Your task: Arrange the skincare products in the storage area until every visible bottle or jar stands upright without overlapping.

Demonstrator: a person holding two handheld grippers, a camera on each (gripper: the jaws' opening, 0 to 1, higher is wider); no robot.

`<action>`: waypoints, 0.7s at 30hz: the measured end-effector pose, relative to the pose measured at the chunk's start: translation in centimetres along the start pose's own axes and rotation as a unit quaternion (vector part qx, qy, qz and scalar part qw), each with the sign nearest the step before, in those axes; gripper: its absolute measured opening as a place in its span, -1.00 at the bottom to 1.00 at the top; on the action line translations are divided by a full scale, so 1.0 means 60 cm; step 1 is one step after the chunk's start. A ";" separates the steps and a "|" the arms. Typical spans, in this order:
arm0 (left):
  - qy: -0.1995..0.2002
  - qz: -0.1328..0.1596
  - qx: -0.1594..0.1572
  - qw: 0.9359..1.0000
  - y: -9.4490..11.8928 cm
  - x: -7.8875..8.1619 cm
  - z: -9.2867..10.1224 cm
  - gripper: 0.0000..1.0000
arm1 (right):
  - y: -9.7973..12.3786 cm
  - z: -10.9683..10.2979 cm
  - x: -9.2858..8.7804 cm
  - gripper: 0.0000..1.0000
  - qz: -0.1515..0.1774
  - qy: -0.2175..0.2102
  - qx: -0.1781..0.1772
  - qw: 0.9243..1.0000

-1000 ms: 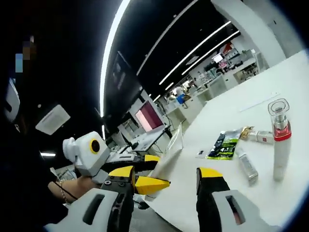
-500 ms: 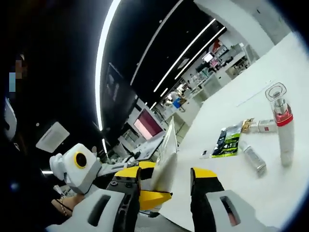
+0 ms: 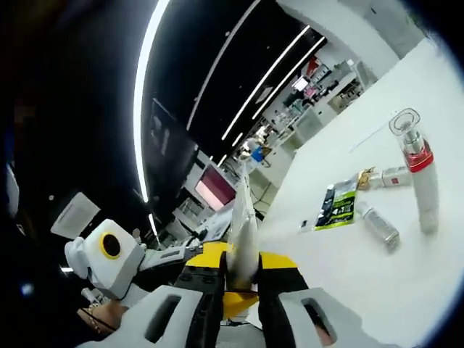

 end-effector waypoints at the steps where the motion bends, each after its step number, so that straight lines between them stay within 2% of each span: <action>1: -0.001 0.000 -0.004 1.000 -0.001 -0.003 0.000 -0.41 | 0.002 -0.002 -0.002 -0.88 -0.008 0.007 0.000 1.000; 6: 0.009 -0.005 -0.021 1.000 -0.002 -0.009 0.005 -0.39 | 0.008 -0.002 -0.007 -0.95 -0.024 0.044 0.004 0.999; 8: -0.003 -0.007 -0.034 0.999 0.000 -0.014 0.005 -0.39 | 0.010 -0.001 -0.009 -0.96 -0.029 0.048 0.006 0.998; 11: -0.038 -0.016 -0.050 0.998 0.004 -0.022 0.005 -0.37 | 0.016 0.001 -0.009 -0.96 -0.050 0.080 0.008 0.995; 12: -0.042 -0.010 -0.061 0.997 0.007 -0.024 0.007 -0.35 | 0.018 0.003 -0.009 -0.96 -0.055 0.089 0.004 0.994; 14: -0.018 0.000 -0.079 0.997 0.014 -0.024 0.010 -0.21 | 0.021 0.011 -0.008 -0.96 -0.067 0.107 0.001 0.992; 16: -0.015 -0.007 -0.085 0.996 0.022 -0.026 0.007 -0.06 | 0.026 0.014 -0.005 -0.96 -0.080 0.129 0.011 0.988; 18: -0.012 -0.014 -0.091 0.996 0.028 -0.029 0.001 -0.06 | 0.030 0.013 0.000 -0.96 -0.097 0.162 0.034 0.981; 19: -0.006 -0.016 -0.099 0.995 0.030 -0.030 -0.001 -0.07 | 0.032 0.009 0.001 -0.96 -0.111 0.182 0.055 0.976; 21: 0.015 -0.019 -0.123 0.992 0.035 -0.029 -0.004 -0.05 | 0.033 0.006 0.002 -0.96 -0.122 0.199 0.074 0.970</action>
Point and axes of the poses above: the point that each gripper's makers call its tool centre point, and the gripper's own axes: y roughly backward along the fingers, z roughly to its right, x roughly out of its top, the point moved 10 cm from there along y, roughly backward along the fingers, and after that the axes turned 10 degrees about y, right-handed, at the moved point
